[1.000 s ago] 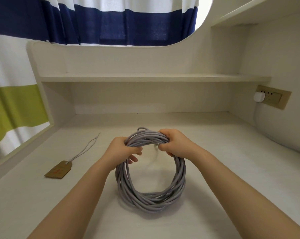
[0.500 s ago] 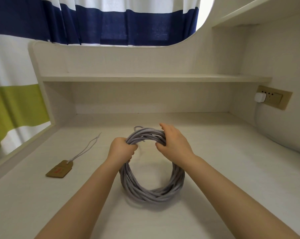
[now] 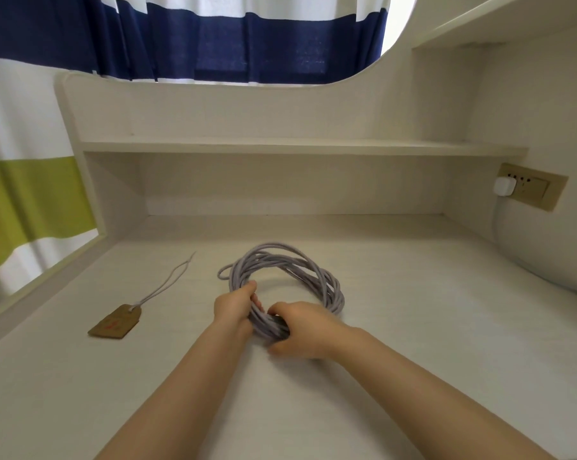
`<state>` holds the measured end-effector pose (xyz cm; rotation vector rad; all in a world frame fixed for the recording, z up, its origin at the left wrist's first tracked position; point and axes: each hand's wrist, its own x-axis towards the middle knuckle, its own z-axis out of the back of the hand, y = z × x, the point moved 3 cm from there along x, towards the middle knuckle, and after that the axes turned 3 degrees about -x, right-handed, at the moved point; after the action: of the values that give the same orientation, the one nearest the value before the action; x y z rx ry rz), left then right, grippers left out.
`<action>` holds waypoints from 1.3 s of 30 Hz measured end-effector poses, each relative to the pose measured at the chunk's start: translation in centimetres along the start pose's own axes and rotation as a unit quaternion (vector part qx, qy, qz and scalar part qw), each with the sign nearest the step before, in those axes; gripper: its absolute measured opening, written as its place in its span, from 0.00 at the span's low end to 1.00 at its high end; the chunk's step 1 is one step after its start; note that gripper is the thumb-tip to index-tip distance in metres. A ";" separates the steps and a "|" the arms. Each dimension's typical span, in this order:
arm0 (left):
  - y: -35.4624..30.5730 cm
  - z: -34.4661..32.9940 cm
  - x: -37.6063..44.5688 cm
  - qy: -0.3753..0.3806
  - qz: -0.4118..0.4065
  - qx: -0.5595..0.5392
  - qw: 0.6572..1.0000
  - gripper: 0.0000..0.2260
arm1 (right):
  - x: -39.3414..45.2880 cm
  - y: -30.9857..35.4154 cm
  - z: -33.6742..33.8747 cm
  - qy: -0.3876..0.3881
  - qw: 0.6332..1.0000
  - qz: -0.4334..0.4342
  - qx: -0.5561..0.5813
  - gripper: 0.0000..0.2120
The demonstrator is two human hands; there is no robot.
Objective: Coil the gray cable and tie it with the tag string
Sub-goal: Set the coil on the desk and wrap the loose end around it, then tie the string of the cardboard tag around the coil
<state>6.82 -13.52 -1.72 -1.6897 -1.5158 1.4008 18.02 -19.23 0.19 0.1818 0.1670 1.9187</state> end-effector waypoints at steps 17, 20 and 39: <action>-1.7 0.8 -0.8 0.022 -0.297 0.577 0.760 0.26 | 0.4 -3.5 1.4 0.033 0.991 0.021 -0.127 0.14; -0.9 0.0 -1.5 0.177 -0.387 0.656 0.623 0.26 | 0.6 -4.0 1.4 0.020 0.987 0.027 -0.158 0.16; -0.7 0.9 -3.2 0.267 -0.429 0.612 0.609 0.24 | 0.6 -3.8 1.2 0.089 0.991 -0.041 -0.087 0.31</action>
<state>6.17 -16.53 -0.30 -0.2703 -0.4691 0.7973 21.52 -17.33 0.60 -0.1134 0.1230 1.8556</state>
